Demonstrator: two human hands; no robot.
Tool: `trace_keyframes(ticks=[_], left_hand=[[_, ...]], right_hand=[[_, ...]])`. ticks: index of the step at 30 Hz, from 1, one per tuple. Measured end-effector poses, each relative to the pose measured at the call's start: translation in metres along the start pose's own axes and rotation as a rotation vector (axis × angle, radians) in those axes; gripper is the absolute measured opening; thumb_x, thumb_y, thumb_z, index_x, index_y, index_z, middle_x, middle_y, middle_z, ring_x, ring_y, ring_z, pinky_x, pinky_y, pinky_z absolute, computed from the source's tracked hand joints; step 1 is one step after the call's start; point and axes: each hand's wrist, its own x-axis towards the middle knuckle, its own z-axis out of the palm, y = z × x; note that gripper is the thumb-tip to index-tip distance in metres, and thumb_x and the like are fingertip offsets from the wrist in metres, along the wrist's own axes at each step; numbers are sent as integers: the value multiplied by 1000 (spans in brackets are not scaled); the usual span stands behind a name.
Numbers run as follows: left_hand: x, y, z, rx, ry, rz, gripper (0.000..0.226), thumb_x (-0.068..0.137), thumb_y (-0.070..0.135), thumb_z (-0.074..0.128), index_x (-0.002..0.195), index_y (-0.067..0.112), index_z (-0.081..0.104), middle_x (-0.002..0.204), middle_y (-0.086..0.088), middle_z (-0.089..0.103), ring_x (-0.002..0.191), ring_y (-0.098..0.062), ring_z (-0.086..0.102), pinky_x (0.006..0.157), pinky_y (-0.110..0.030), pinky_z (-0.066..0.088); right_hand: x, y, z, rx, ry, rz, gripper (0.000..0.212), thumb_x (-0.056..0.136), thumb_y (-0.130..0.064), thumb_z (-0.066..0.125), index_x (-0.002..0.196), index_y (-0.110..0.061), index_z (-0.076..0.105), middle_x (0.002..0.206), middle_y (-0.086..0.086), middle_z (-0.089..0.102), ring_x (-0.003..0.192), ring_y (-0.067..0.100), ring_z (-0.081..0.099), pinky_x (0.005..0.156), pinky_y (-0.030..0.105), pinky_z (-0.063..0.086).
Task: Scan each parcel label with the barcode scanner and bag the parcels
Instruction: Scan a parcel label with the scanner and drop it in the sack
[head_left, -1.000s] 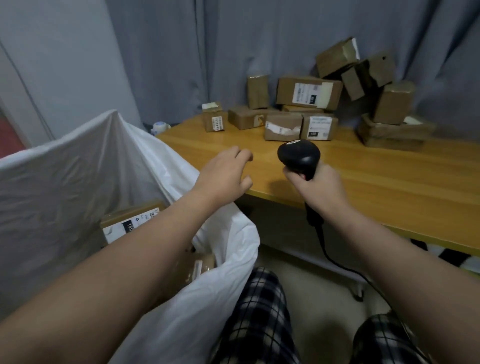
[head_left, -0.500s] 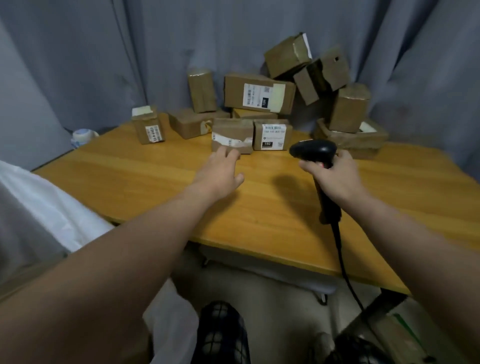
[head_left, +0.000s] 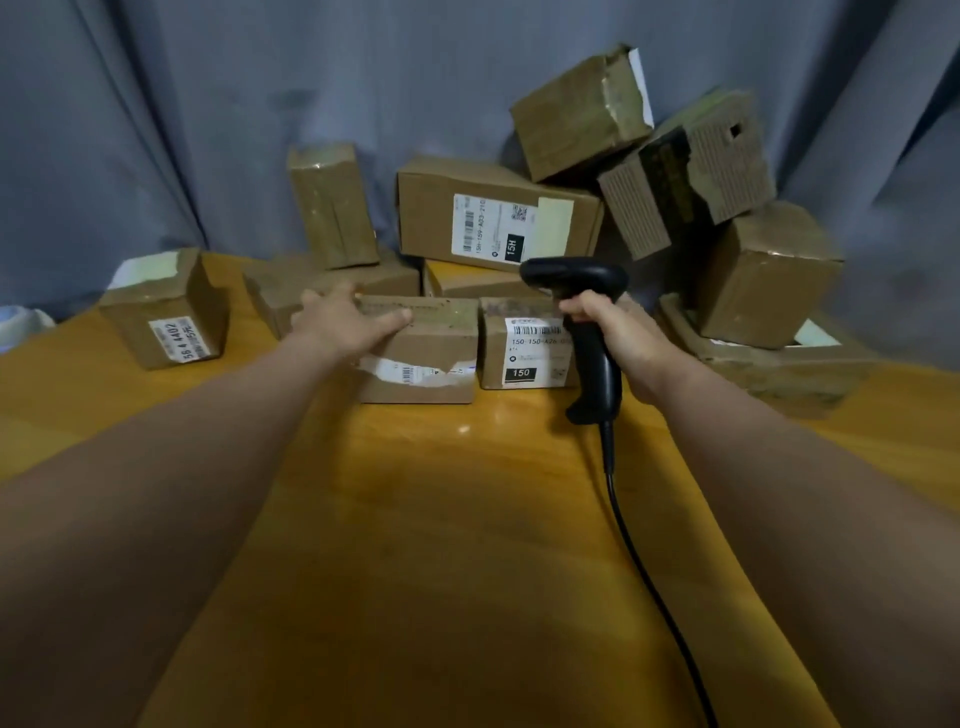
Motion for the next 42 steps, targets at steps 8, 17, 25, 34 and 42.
trace_keyframes(ticks=[8,17,25,34,42], left_hand=[[-24,-5,20,-326,24,60,73,88,51,61,150,24,33,150,-6,38,130,-27,44,107,-36,39],[-168,-13,1,-200,-72,118,81,87,58,57,151,20,26,150,-6,38,131,-28,43,98,-33,38],[-259,-16,-4,-111,-234,123,110,64,73,65,145,13,21,145,-10,32,130,-29,39,108,-44,38],[-274,-11,-14,279,-407,318,120,68,66,71,154,12,6,152,-6,19,138,-27,27,112,-39,31],[-307,-49,-19,663,159,701,108,68,57,76,148,9,22,145,-12,30,133,-29,29,114,-43,25]], right_hand=[[-3,15,5,33,-64,79,43,80,-37,69,119,-22,58,112,5,66,102,23,63,95,39,46],[-157,10,-30,-17,-81,124,15,86,-28,65,96,-20,60,90,4,64,84,20,61,70,32,43],[-259,20,-57,-101,-101,116,33,86,-31,66,115,-17,57,106,4,63,95,18,58,74,30,43],[-279,24,-51,-543,71,-47,53,87,-46,64,127,-11,62,164,1,5,149,26,-1,120,47,8],[-317,33,-30,-266,206,-220,18,82,-33,71,84,-45,56,136,5,50,131,29,41,110,50,35]])
